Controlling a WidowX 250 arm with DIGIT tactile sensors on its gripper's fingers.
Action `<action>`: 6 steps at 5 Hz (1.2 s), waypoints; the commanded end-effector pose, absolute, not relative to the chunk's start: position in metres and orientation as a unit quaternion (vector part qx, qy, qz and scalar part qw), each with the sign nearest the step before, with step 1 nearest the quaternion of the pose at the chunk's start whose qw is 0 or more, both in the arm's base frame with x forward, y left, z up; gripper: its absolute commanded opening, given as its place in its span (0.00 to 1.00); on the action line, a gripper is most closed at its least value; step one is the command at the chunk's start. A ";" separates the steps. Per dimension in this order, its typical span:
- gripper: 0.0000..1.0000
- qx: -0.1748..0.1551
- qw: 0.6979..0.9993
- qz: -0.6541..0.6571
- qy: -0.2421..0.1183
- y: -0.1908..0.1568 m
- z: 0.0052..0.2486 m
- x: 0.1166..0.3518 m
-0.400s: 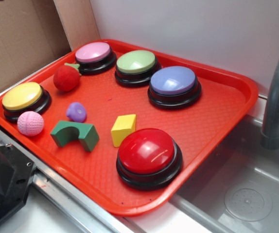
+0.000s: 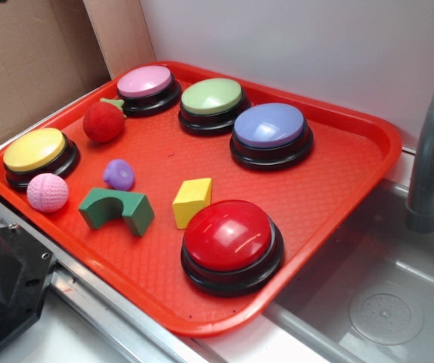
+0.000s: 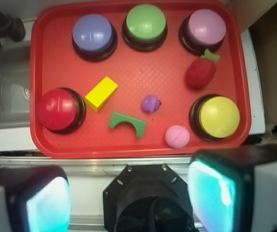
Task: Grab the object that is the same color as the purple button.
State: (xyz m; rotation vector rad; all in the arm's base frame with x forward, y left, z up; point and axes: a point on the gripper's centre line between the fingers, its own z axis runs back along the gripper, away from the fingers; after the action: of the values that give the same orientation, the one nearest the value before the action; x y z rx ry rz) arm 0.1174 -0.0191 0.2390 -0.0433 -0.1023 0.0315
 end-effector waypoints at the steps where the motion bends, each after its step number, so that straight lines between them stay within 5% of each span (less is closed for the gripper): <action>1: 1.00 -0.067 0.982 0.156 -0.084 0.000 0.208 0.143; 4: 1.00 -0.040 0.939 0.296 -0.169 0.012 0.093 0.180; 6: 1.00 -0.024 0.946 0.285 -0.154 0.025 0.045 0.201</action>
State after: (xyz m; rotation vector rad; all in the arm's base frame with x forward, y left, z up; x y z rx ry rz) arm 0.1915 0.0195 0.0352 -0.0457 -0.2670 0.5840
